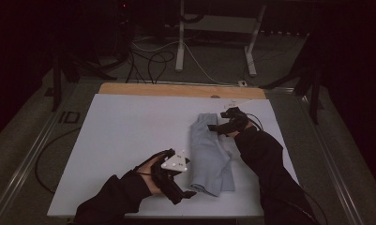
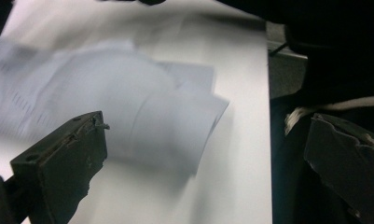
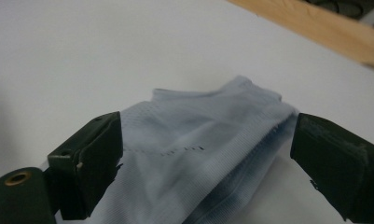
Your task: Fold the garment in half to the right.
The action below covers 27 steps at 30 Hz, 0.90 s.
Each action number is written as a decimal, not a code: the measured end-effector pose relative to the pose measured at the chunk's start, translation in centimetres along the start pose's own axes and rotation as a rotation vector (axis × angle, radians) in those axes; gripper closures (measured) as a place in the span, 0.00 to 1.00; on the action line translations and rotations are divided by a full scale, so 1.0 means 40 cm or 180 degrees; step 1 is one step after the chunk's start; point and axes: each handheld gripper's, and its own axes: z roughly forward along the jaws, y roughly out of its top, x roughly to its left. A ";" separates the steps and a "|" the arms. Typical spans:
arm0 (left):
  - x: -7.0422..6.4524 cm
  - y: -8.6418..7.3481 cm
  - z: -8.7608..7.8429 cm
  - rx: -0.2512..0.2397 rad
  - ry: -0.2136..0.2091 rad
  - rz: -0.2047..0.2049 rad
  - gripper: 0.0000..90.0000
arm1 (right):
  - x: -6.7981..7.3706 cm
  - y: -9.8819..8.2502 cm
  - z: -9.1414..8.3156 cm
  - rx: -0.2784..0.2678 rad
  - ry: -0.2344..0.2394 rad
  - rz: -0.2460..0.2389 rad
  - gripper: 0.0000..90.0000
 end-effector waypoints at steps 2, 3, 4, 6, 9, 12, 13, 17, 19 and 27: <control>0.003 -0.024 -0.018 -0.0073 0.0053 -0.0091 0.00 | -0.005 -0.008 0.013 0.0022 -0.0003 0.0016 0.10; 0.003 -0.037 -0.028 -0.0124 0.0098 -0.0103 0.01 | -0.007 -0.011 0.019 0.0053 0.0021 0.0057 0.10; 0.004 -0.047 -0.036 -0.0132 0.0127 -0.0115 0.01 | -0.009 -0.014 0.027 0.0067 0.0028 0.0081 0.10; 0.006 -0.067 -0.051 -0.0139 0.0140 -0.0150 0.00 | -0.012 -0.019 0.041 0.0114 -0.0013 0.0072 0.10; 0.009 -0.098 -0.067 -0.0150 0.0187 -0.0211 0.01 | -0.022 -0.027 0.060 0.0168 -0.0004 0.0158 0.11; 0.010 -0.129 -0.082 -0.0169 0.0230 -0.0261 0.01 | -0.032 -0.035 0.077 0.0267 -0.0011 0.0222 0.11; 0.010 -0.140 -0.087 -0.0162 0.0248 -0.0283 0.01 | -0.033 -0.039 0.082 0.0305 -0.0019 0.0243 0.12; 0.013 -0.186 -0.109 -0.0183 0.0299 -0.0396 0.01 | -0.034 -0.050 0.092 0.0426 0.0046 0.0287 0.30; 0.014 -0.210 -0.121 -0.0206 0.0340 -0.0466 0.01 | -0.033 -0.052 0.088 0.0433 0.0073 0.0296 0.47; 0.012 -0.295 -0.152 -0.0194 0.0505 -0.0666 0.01 | -0.024 -0.024 0.069 0.0402 -0.0093 -0.0080 0.94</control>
